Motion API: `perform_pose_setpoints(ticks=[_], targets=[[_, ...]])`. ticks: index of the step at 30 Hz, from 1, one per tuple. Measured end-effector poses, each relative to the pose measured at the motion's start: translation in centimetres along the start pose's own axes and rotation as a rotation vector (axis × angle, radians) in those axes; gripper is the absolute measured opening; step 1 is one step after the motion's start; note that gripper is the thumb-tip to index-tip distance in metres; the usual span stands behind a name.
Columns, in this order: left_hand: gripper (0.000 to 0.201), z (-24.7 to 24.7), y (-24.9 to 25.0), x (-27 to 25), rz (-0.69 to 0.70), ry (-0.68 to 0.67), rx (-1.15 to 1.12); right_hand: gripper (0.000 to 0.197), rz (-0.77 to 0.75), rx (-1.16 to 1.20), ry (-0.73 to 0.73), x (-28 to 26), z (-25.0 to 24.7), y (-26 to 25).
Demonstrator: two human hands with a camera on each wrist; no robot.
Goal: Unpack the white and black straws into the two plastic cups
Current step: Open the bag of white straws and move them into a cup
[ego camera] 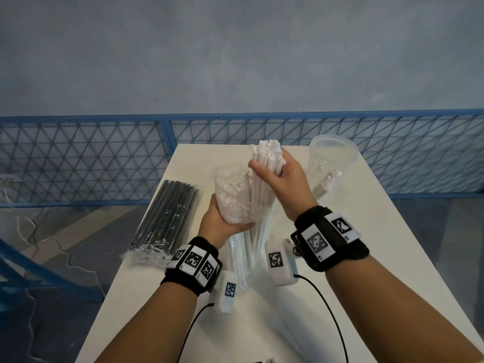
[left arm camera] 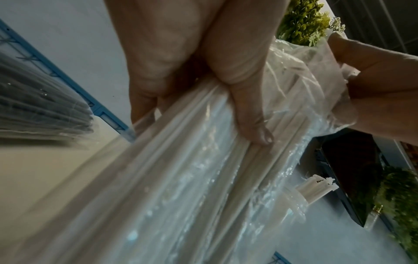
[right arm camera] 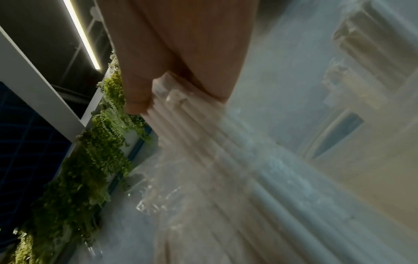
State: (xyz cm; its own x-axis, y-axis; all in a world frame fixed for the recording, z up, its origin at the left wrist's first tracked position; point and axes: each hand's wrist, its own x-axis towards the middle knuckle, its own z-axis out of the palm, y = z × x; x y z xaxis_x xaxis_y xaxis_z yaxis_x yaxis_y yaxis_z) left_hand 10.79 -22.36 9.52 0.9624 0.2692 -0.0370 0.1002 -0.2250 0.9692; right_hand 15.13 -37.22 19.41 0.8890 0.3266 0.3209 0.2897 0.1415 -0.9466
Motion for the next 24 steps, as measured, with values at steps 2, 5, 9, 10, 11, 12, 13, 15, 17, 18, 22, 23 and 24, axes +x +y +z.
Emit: perform_pose_setpoints(ticks=[2, 5, 9, 10, 11, 12, 13, 15, 17, 18, 22, 23, 24], targets=[[0.105, 0.0, -0.1, 0.1, -0.002, 0.02, -0.004, 0.032, -0.002, -0.027, -0.04, -0.4, -0.3, 0.2], [0.099, 0.0, -0.3, 0.4, 0.003, 0.031, -0.029, 0.041, 0.026, -0.229, -0.067, -1.5, -0.5, 1.7], [0.1, 0.3, -0.1, 0.2, 0.01, 0.044, -0.04, 0.038, 0.02, -0.293, 0.043, -2.8, 0.6, 3.7], [0.099, 0.4, 0.0, 0.2, 0.009, 0.039, -0.038, 0.034, 0.011, -0.273, 0.08, -2.9, 1.0, 3.7], [0.098, 0.4, 0.0, 0.2, 0.013, 0.034, -0.04, 0.032, -0.003, -0.259, 0.115, -2.8, 1.3, 3.5], [0.099, 0.4, 0.0, 0.2, 0.013, 0.027, -0.047, 0.031, -0.02, -0.255, 0.153, -2.6, 1.6, 3.2], [0.1, 0.4, 0.0, 0.1, 0.013, 0.017, -0.056, 0.03, -0.038, -0.256, 0.189, -2.3, 1.7, 2.8], [0.099, 0.2, -0.2, 0.0, 0.02, 0.011, -0.04, 0.028, -0.063, -0.245, 0.241, -1.4, 1.7, 1.8], [0.095, 0.0, -0.2, -0.3, 0.016, 0.019, -0.006, 0.024, -0.05, -0.193, 0.281, -0.7, 1.3, 1.0], [0.091, 0.0, -0.3, -0.4, 0.013, 0.022, 0.003, 0.019, -0.039, -0.163, 0.3, -0.4, 1.1, 0.7], [0.088, 0.3, -0.2, -0.4, 0.008, 0.017, 0.006, 0.011, -0.01, -0.079, 0.362, 0.3, 0.4, -0.1], [0.088, 0.3, -0.1, -0.4, 0.006, 0.02, 0.005, 0.013, -0.012, -0.069, 0.368, 0.5, 0.3, -0.3], [0.087, 0.3, -0.1, -0.4, 0.004, 0.024, 0.005, 0.016, -0.018, -0.06, 0.363, 0.7, 0.2, -0.6]])
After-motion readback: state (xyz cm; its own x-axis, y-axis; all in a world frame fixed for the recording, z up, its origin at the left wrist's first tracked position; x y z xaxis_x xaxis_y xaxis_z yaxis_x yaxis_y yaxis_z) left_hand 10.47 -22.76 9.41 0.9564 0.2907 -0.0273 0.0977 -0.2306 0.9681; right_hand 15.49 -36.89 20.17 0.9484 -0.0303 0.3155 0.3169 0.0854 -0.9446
